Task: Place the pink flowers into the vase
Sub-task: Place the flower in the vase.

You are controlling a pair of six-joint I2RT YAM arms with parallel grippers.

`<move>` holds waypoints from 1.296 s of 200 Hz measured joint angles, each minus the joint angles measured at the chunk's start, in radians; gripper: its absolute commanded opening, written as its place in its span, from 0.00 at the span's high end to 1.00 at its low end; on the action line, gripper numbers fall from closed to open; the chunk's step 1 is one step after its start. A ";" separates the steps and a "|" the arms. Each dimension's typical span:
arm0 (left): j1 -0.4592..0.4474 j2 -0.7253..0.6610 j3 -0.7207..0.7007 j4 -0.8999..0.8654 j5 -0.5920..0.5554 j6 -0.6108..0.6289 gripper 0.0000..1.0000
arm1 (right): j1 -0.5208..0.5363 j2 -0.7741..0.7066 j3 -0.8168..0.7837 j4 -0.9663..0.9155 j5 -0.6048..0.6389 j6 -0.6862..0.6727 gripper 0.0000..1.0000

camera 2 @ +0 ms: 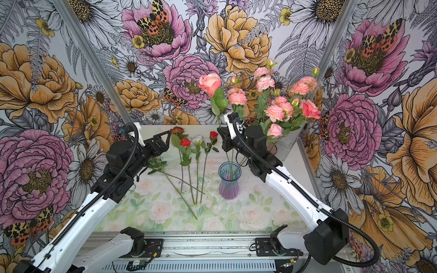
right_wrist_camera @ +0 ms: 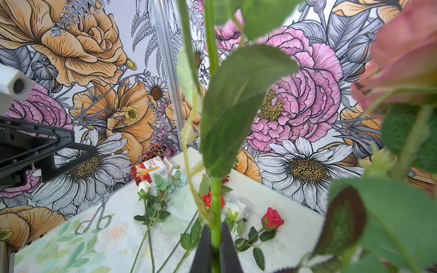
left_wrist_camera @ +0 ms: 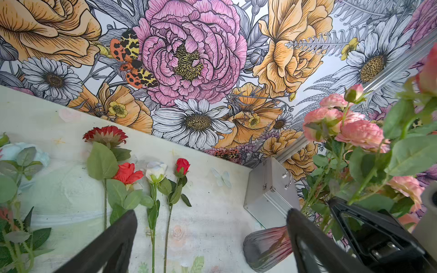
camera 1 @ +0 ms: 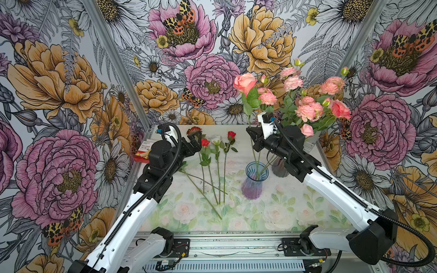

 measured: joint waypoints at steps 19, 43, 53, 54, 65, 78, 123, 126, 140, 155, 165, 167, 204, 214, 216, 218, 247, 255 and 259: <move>0.000 0.007 0.000 0.000 0.003 -0.001 0.02 | 0.000 -0.018 -0.039 0.039 0.000 0.006 1.00; 0.000 0.014 -0.001 0.000 0.007 -0.008 0.02 | 0.000 -0.040 -0.095 0.076 0.000 0.015 1.00; 0.000 0.013 -0.003 0.000 0.008 -0.011 0.02 | 0.000 -0.050 -0.121 0.087 0.000 0.019 1.00; 0.000 0.013 -0.003 0.000 0.008 -0.011 0.02 | 0.000 -0.051 -0.122 0.087 0.000 0.019 1.00; 0.000 0.013 -0.004 0.000 0.009 -0.014 0.01 | 0.000 -0.059 -0.149 0.094 0.000 0.024 1.00; 0.000 0.013 -0.004 0.000 0.011 -0.015 0.01 | 0.000 -0.069 -0.178 0.098 0.000 0.027 1.00; 0.000 0.021 -0.004 0.001 0.018 -0.020 0.02 | 0.001 -0.105 -0.256 0.101 0.005 0.034 0.92; 0.000 0.021 -0.004 0.001 0.019 -0.021 0.02 | 0.001 -0.107 -0.259 0.100 0.005 0.033 0.91; 0.000 0.025 -0.004 0.002 0.019 -0.022 0.01 | 0.001 -0.116 -0.267 0.099 0.011 0.033 0.87; 0.000 0.028 -0.004 0.002 0.019 -0.022 0.02 | 0.001 -0.122 -0.267 0.095 0.016 0.029 0.83; 0.000 0.029 -0.004 0.003 0.019 -0.023 0.02 | 0.001 -0.126 -0.267 0.090 0.019 0.030 0.76; 0.000 0.029 -0.004 0.003 0.019 -0.023 0.02 | 0.001 -0.127 -0.267 0.090 0.019 0.026 0.76; 0.000 0.036 -0.004 0.009 0.021 -0.023 0.02 | 0.008 -0.132 -0.269 0.076 0.030 0.023 0.64; 0.000 0.038 -0.004 0.009 0.022 -0.023 0.02 | 0.010 -0.132 -0.269 0.071 0.031 0.014 0.59; 0.000 0.039 -0.004 0.009 0.022 -0.023 0.01 | 0.011 -0.133 -0.269 0.070 0.031 0.016 0.58; 0.000 0.040 -0.004 0.009 0.022 -0.022 0.01 | 0.012 -0.133 -0.269 0.068 0.031 0.018 0.56; 0.000 0.048 -0.004 0.008 0.022 -0.023 0.02 | 0.023 -0.145 -0.269 0.040 0.041 -0.004 0.37; 0.000 0.049 -0.004 0.008 0.022 -0.023 0.02 | 0.026 -0.150 -0.267 0.032 0.045 -0.010 0.31; 0.000 0.049 -0.004 0.008 0.022 -0.023 0.02 | 0.028 -0.151 -0.266 0.025 0.046 -0.006 0.29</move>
